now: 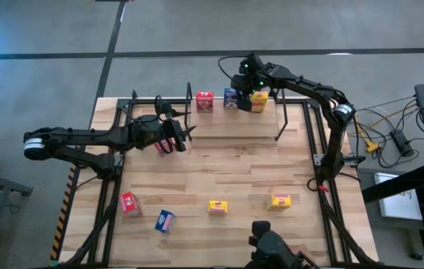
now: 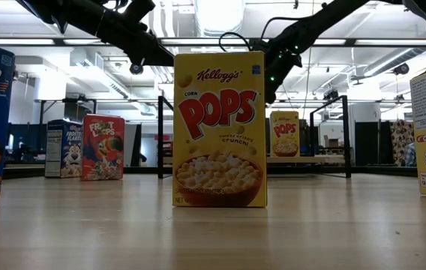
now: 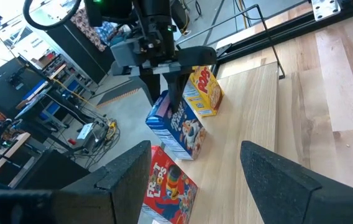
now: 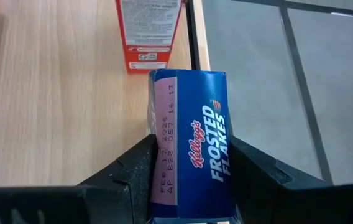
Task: Stack cereal on shelf
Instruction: Adjust the blue cereal box on the shelf, then put the right yellow cereal box on the shelf aligned with the other yellow cereal box
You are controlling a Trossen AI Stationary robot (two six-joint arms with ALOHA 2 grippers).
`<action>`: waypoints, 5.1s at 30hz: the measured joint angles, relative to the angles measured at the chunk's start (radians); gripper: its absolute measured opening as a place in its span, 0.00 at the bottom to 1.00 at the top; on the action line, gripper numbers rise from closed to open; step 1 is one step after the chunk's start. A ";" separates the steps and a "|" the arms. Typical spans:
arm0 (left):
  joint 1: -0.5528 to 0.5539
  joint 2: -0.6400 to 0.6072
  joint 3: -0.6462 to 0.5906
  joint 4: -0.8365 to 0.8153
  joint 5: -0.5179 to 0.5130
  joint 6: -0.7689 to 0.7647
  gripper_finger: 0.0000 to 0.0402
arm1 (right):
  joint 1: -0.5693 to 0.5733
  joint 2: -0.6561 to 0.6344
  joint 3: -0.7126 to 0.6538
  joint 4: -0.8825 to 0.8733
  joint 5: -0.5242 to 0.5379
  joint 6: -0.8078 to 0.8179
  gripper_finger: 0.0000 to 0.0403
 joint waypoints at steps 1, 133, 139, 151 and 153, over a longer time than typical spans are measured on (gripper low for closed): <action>0.000 0.000 0.000 0.000 0.000 0.000 0.58 | 0.000 0.000 -0.001 0.002 0.000 -0.001 0.42; -0.075 -0.001 0.034 0.008 0.009 -0.096 0.58 | 1.353 -0.478 -0.317 -0.561 0.509 1.301 0.61; -0.075 -0.001 0.034 0.009 0.009 -0.125 0.58 | 1.359 -0.594 -0.455 -0.438 0.493 1.327 0.65; -0.075 -0.001 0.034 0.031 0.009 -0.187 0.58 | 1.360 -0.604 -0.558 -0.425 0.449 1.328 0.66; -0.075 -0.001 0.034 0.028 0.009 -0.195 0.58 | 1.359 -0.603 -0.562 -0.425 0.422 1.329 0.66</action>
